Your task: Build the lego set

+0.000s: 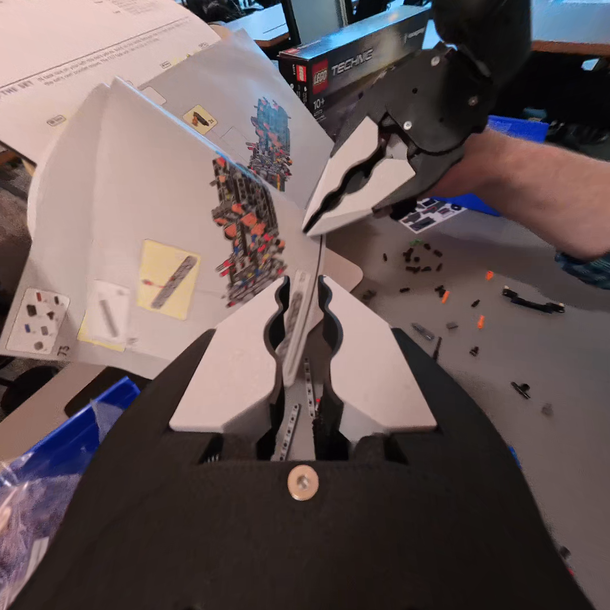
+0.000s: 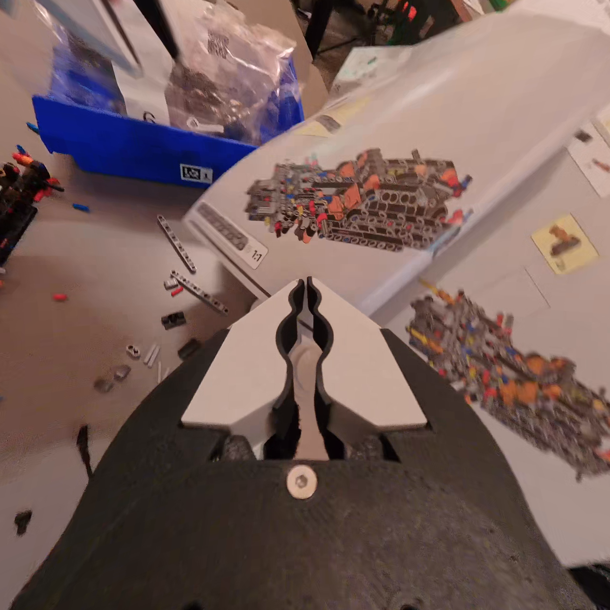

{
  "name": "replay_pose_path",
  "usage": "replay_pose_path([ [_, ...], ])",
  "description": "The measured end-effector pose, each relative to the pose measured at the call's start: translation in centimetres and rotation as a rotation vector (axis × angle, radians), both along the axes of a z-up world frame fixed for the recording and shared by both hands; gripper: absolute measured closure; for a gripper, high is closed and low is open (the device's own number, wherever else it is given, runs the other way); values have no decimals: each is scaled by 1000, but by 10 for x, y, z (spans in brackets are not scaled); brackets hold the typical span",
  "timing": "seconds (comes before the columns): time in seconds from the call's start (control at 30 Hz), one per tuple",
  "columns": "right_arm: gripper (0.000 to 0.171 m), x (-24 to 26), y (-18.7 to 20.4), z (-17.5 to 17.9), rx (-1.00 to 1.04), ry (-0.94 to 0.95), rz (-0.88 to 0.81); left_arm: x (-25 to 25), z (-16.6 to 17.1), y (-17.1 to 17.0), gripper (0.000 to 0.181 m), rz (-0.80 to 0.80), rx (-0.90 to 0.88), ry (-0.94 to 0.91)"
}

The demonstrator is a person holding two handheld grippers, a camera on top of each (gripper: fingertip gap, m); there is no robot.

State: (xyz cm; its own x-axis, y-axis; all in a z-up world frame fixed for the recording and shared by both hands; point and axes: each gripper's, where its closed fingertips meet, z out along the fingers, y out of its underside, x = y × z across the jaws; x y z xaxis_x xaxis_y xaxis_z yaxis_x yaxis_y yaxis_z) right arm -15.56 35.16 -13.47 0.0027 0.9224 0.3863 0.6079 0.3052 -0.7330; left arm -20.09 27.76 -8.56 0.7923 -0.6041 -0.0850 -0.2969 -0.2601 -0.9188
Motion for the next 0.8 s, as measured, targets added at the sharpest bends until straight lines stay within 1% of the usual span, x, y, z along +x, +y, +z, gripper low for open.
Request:
replay_pose_path([
  [0.07,171,-20,-1,1,18,3,11,-3,-2,20,167,24,-1,9],
  [0.13,171,-35,2,-5,22,-29,11,-18,1,46,168,87,23,39],
  [0.2,171,-45,-1,-5,10,-25,33,-28,-6,67,169,102,-23,52],
  [0.27,170,-50,-1,-3,42,-21,38,-36,-19,81,169,88,-85,70],
  [0.33,170,-54,2,-2,77,-8,30,-49,-33,93,169,132,-147,82],
  [0.4,171,-61,4,-5,82,1,37,-51,-33,97,169,128,-157,66],
  [0.47,171,-67,4,-9,57,9,48,-57,-32,101,172,162,-150,100],
  [0.57,171,-69,-1,-5,22,18,75,-58,-33,104,173,174,-158,104],
  [0.6,164,-68,-7,-2,32,19,95,-57,-33,103,175,167,-162,90],
  [0.67,156,-61,-29,-6,94,-34,176,-57,-33,104,181,166,-155,79],
  [0.73,146,-56,-46,-21,178,-121,247,-58,-34,104,181,173,-138,87],
  [0.8,145,-54,-42,-40,321,-219,250,-57,-34,104,181,174,-132,87],
])
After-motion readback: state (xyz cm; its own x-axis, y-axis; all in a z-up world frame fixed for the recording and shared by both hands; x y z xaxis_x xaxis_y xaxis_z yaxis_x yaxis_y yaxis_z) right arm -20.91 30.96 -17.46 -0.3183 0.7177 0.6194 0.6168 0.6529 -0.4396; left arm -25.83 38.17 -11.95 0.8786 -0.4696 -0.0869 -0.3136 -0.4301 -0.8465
